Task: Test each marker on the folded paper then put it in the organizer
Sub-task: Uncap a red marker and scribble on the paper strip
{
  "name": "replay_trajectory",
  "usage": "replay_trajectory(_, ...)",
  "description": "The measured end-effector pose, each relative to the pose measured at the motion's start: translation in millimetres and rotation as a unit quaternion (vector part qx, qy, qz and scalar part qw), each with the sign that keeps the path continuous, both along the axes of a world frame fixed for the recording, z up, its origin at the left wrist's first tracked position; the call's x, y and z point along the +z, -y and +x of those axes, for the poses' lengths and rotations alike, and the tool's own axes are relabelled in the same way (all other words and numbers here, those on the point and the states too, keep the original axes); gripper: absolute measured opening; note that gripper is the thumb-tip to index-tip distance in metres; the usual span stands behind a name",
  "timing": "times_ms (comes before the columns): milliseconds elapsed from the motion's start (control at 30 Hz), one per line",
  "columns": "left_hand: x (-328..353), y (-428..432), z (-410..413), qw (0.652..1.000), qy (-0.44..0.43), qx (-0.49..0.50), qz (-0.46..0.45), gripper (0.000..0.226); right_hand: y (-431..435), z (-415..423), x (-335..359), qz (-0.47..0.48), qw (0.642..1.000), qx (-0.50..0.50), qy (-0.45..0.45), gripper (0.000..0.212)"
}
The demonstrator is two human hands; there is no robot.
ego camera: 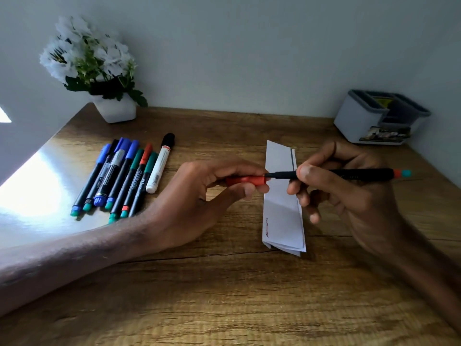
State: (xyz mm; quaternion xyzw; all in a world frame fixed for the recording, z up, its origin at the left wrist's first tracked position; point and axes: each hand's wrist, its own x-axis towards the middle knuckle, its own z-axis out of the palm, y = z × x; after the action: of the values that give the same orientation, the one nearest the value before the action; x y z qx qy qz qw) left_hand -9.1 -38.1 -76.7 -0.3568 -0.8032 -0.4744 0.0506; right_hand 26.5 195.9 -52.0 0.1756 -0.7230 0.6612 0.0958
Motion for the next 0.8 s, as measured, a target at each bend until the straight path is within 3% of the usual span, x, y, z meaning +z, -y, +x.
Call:
replay_trajectory(400,-1.5,0.1,-2.0,1.0,-0.002,0.007,0.022,0.032,-5.1,1.2,3.5,-0.024,0.999,0.018,-0.012,0.008)
replay_trajectory(667,-2.8,-2.2,0.2,0.999,-0.025,-0.002,0.028,0.033,-3.6,0.2,2.9,0.011,0.999,0.006,-0.032,0.012)
replay_trajectory(800,-4.2,-7.5,5.6,0.999,-0.046,-0.02,0.013,0.035,1.8,1.4,-0.9,0.075,0.996,0.025,-0.05,0.015)
